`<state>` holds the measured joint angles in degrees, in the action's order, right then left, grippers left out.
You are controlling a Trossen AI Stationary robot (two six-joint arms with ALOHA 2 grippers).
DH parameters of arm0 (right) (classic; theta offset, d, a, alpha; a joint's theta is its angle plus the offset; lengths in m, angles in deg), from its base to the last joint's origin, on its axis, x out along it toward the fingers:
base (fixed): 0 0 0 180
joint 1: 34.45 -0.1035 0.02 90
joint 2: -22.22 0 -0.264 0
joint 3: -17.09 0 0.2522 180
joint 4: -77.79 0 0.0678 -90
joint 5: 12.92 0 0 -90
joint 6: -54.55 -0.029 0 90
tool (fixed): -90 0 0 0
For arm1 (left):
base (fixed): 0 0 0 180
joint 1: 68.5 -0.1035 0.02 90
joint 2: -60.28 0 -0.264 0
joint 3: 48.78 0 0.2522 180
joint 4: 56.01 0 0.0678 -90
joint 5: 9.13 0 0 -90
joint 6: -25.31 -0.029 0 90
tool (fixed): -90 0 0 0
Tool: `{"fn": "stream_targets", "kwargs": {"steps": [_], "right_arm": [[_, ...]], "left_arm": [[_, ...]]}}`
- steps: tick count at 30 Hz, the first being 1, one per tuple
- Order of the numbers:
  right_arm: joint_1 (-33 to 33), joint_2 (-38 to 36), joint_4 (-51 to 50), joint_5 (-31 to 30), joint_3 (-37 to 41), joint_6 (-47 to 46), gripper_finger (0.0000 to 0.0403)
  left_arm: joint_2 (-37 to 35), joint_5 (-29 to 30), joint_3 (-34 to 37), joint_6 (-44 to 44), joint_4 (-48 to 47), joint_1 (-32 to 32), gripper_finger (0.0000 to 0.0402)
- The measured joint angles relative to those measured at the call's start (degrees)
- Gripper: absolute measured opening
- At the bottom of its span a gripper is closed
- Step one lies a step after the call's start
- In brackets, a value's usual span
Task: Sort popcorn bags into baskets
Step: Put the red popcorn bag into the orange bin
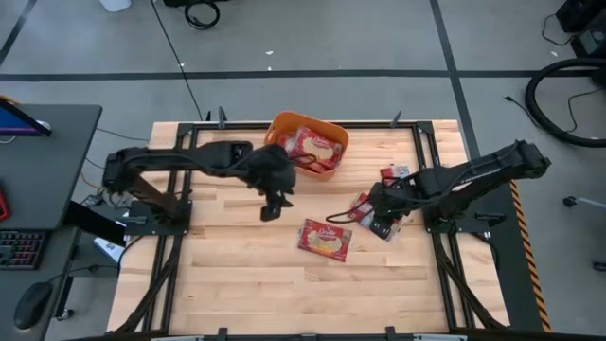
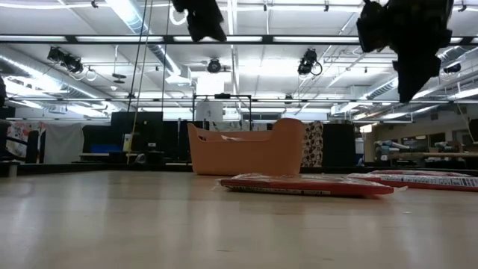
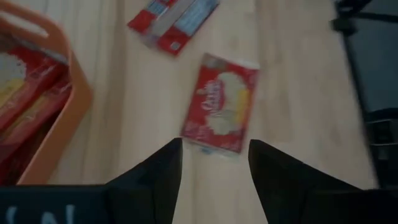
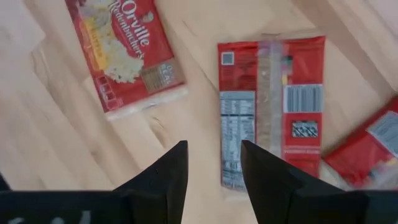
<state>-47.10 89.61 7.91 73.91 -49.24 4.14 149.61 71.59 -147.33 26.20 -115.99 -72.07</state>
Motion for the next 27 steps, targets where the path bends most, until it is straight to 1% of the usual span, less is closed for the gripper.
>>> {"fn": "stream_targets", "kwargs": {"steps": [3, 6, 12, 16, 18, 20, 22, 26, 27], "right_arm": [[0.0, 0.1, 2.9, -0.8, 3.0, 0.7, 0.0153], [-1.1, 1.7, 4.9, -2.0, 5.2, 0.2, 0.0153], [-6.6, 9.4, 7.3, -4.7, 5.6, -4.7, 0.0151], [-7.7, 15.9, 5.3, -4.8, 5.6, -9.7, 0.0151], [-7.6, 18.8, 2.6, -6.8, 5.7, -14.2, 0.0151], [-7.7, 20.2, 1.6, -9.5, 5.7, -18.4, 0.0151], [-8.5, 20.6, 2.7, -12.2, 5.7, -21.2, 0.0151], [-9.1, 20.7, 2.4, -15.0, 5.6, -25.1, 0.0151], [-9.0, 21.0, 2.3, -15.6, 5.6, -25.4, 0.0151]], "left_arm": [[-2.2, 0.3, 0.0, 1.0, 0.0, 1.9, 0.0187], [-4.3, 1.7, 0.0, 2.1, -0.4, 3.5, 0.0187], [-7.7, 5.1, 0.0, 3.3, -3.5, 5.2, 0.0187], [-8.6, 5.5, 0.1, 4.2, -5.4, 5.5, 0.0187], [-9.1, 5.5, 0.0, 4.5, -5.7, 5.5, 0.0187], [-9.3, 5.5, 0.0, 4.5, -7.6, 5.5, 0.0187], [-9.7, 5.3, 0.1, 5.1, -10.2, 5.5, 0.0187], [-10.7, 5.1, 0.0, 6.3, -14.3, 5.6, 0.0187], [-10.7, 5.0, 0.0, 6.4, -13.9, 5.7, 0.0187]]}}
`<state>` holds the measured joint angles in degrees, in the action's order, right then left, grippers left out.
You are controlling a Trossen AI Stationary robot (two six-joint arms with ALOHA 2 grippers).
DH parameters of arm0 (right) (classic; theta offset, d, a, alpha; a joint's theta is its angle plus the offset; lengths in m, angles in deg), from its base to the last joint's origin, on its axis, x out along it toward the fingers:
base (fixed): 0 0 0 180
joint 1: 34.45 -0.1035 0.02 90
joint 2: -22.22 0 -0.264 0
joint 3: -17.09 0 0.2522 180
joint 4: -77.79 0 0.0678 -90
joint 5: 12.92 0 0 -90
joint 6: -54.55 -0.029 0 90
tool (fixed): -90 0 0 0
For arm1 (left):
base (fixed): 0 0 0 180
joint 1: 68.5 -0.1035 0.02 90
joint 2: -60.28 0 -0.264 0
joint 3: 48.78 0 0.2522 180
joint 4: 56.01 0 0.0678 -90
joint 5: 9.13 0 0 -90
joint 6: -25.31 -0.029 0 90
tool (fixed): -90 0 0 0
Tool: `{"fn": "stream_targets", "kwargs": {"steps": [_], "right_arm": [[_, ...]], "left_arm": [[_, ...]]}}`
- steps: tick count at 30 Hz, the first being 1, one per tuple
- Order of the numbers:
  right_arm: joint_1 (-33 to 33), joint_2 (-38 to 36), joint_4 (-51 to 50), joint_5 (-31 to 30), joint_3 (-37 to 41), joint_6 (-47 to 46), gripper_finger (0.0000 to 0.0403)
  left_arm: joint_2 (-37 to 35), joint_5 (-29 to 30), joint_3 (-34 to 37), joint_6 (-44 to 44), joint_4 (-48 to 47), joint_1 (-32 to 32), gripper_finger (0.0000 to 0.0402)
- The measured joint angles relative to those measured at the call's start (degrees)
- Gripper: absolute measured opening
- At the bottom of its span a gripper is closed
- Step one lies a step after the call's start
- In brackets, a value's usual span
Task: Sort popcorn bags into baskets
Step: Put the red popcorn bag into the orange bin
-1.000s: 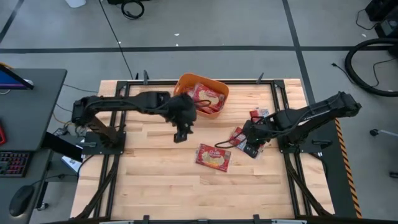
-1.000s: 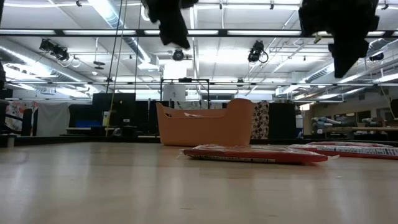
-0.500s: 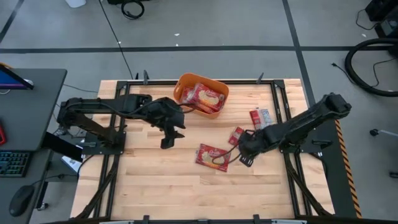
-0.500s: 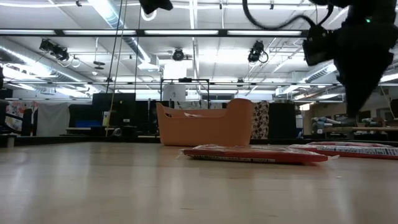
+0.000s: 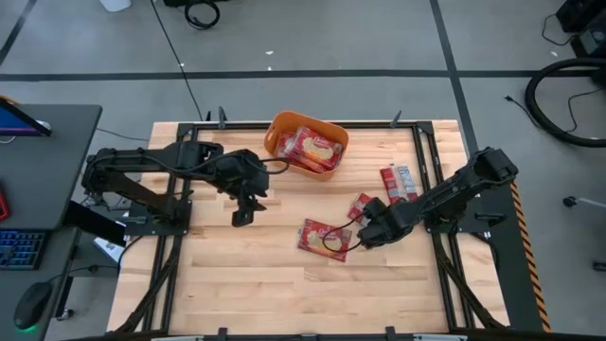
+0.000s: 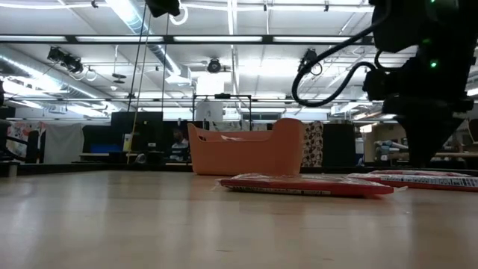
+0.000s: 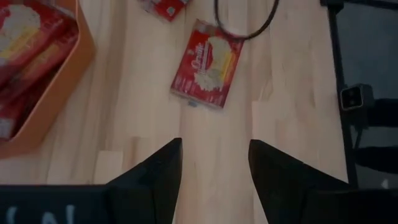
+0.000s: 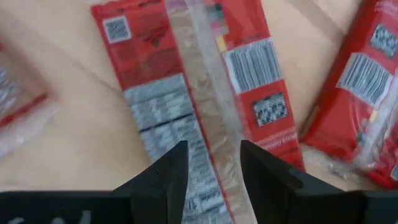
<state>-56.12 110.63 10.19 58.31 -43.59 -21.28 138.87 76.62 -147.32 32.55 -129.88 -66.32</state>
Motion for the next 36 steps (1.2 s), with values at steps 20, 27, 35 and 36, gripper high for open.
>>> {"fn": "stream_targets", "kwargs": {"steps": [20, 27, 35, 36], "right_arm": [[6.0, 5.9, 54.4, 11.8, 0.0, 25.7, 0.0149], [5.0, 0.9, 47.7, 11.8, 0.0, 24.4, 0.0144], [3.8, 0.2, 35.9, 11.4, 0.0, 13.0, 0.0147], [3.8, 0.2, 34.9, 11.4, 0.0, 12.4, 0.0148]], "left_arm": [[3.1, 0.2, -0.1, -2.4, -4.0, 7.3, 0.0187], [7.4, 0.2, 0.0, -6.5, -3.2, 11.9, 0.0187], [9.7, -3.0, 11.2, -4.4, 14.9, 14.6, 0.0187], [9.7, -2.7, 13.2, -3.0, 16.2, 14.6, 0.0187]]}}
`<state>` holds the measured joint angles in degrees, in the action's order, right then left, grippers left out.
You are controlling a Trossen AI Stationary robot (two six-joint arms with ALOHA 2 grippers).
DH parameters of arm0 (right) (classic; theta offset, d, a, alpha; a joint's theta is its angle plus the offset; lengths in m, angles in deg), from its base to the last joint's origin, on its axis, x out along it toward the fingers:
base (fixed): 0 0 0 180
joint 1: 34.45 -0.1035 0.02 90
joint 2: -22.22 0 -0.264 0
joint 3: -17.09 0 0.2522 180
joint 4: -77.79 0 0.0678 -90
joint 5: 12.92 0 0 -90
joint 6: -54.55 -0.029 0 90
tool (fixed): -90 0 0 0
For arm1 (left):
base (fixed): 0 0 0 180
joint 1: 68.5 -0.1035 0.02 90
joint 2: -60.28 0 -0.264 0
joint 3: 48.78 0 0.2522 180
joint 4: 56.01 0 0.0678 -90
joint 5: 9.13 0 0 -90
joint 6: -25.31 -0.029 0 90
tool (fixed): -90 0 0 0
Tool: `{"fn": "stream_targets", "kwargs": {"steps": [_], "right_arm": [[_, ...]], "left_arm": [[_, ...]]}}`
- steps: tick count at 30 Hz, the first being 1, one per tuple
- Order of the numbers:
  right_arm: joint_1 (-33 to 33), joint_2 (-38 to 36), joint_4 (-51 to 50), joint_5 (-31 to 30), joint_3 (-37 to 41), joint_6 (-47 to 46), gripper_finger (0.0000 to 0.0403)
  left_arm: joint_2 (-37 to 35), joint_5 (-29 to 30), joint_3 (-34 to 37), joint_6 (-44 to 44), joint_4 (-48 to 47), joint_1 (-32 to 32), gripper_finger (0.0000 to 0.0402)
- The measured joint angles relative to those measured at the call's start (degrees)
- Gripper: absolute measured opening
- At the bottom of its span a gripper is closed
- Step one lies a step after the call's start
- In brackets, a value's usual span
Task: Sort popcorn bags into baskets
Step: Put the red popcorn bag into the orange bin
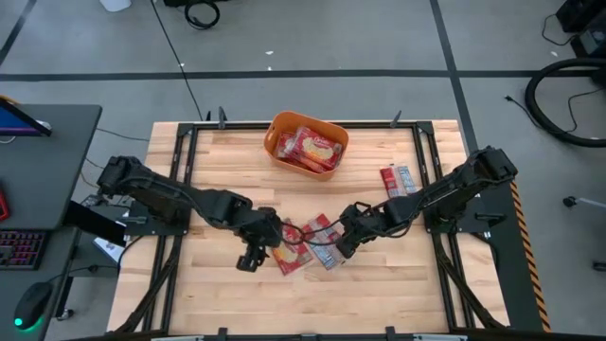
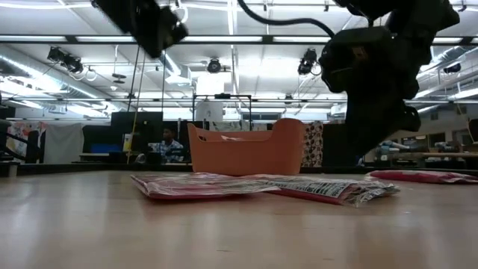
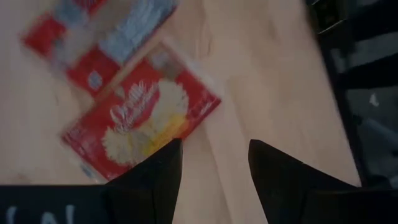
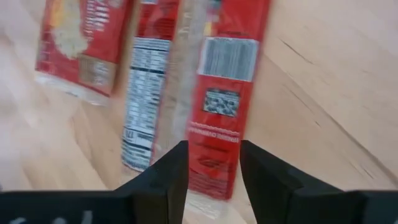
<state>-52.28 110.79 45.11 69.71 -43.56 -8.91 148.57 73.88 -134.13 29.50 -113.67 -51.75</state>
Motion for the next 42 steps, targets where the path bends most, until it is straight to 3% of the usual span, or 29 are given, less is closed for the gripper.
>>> {"fn": "stream_targets", "kwargs": {"steps": [10, 16, 21, 34, 42], "right_arm": [[4.6, 0.4, 0.4, 2.5, 1.2, 0.6, 0.0188], [9.0, 0.4, 9.6, 7.8, 5.3, 3.8, 0.0224], [10.1, 0.4, 11.6, 8.3, 6.6, 6.6, 0.0240], [10.2, 0.4, 14.9, 9.8, 8.9, 7.1, 0.0236], [9.6, 2.9, 19.8, 10.5, 8.9, 6.0, 0.0235]], "left_arm": [[0.0, 0.7, 18.0, 15.4, 21.9, 0.3, 0.0187], [0.0, 2.6, 24.6, 22.4, 34.4, 0.6, 0.0187], [1.7, 5.8, 25.2, 23.9, 35.2, 0.6, 0.0187], [11.6, 7.6, 24.9, 30.8, 44.2, 0.6, 0.0187], [12.0, 14.5, 25.1, 31.2, 50.7, 0.0, 0.0187]]}}
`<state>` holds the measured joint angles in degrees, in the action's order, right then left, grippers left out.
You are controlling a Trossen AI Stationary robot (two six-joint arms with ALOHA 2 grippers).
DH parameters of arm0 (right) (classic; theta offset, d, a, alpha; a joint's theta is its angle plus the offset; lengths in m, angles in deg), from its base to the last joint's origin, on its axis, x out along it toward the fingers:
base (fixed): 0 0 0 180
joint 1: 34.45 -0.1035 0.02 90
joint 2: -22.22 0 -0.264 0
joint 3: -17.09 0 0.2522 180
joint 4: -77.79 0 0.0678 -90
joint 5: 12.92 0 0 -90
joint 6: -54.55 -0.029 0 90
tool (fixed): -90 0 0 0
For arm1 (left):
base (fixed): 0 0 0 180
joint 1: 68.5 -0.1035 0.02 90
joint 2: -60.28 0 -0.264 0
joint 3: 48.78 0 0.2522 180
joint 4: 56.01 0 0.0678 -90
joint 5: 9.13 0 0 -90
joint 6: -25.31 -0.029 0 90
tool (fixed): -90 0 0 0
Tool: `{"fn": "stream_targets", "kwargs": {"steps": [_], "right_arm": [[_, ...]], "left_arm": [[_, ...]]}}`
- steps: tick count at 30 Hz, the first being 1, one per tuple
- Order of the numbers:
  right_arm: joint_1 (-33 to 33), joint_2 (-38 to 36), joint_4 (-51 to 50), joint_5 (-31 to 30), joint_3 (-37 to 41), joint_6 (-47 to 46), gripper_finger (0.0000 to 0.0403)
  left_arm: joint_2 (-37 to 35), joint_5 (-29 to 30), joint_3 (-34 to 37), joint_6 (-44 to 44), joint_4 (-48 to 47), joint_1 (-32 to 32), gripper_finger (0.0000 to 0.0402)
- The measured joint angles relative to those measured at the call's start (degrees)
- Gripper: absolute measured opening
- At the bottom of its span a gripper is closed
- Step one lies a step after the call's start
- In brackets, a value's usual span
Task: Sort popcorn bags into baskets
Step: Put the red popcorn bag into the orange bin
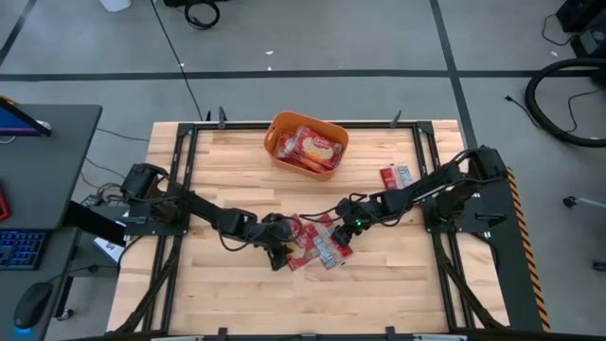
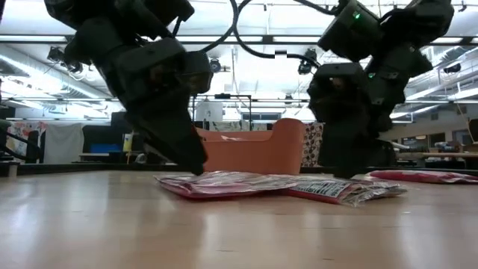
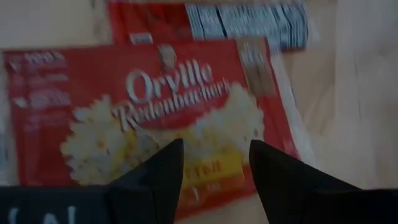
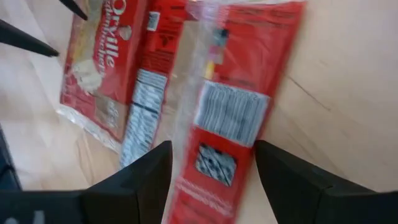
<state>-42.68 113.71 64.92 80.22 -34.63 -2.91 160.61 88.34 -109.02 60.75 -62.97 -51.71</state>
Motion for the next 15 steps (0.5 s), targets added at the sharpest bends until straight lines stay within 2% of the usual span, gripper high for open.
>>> {"fn": "stream_targets", "kwargs": {"steps": [5, 8, 10, 15], "right_arm": [[0.0, 3.0, 7.4, 1.5, -0.2, -1.3, 0.0235], [0.0, 3.2, 8.1, 1.5, -1.0, -1.3, 0.0235], [0.1, 3.1, 8.1, 1.4, -1.2, -1.0, 0.0234], [0.5, 3.0, 6.3, 2.9, -1.3, -1.4, 0.0233]], "left_arm": [[0.0, 3.4, 0.0, 0.4, 2.4, -0.7, 0.0187], [0.0, 3.3, 0.0, 0.4, 2.8, -1.3, 0.0187], [-0.4, 0.3, 0.0, 0.4, 2.0, -1.8, 0.0187], [-2.2, -12.4, 0.0, 1.9, 0.6, -3.0, 0.0187]]}}
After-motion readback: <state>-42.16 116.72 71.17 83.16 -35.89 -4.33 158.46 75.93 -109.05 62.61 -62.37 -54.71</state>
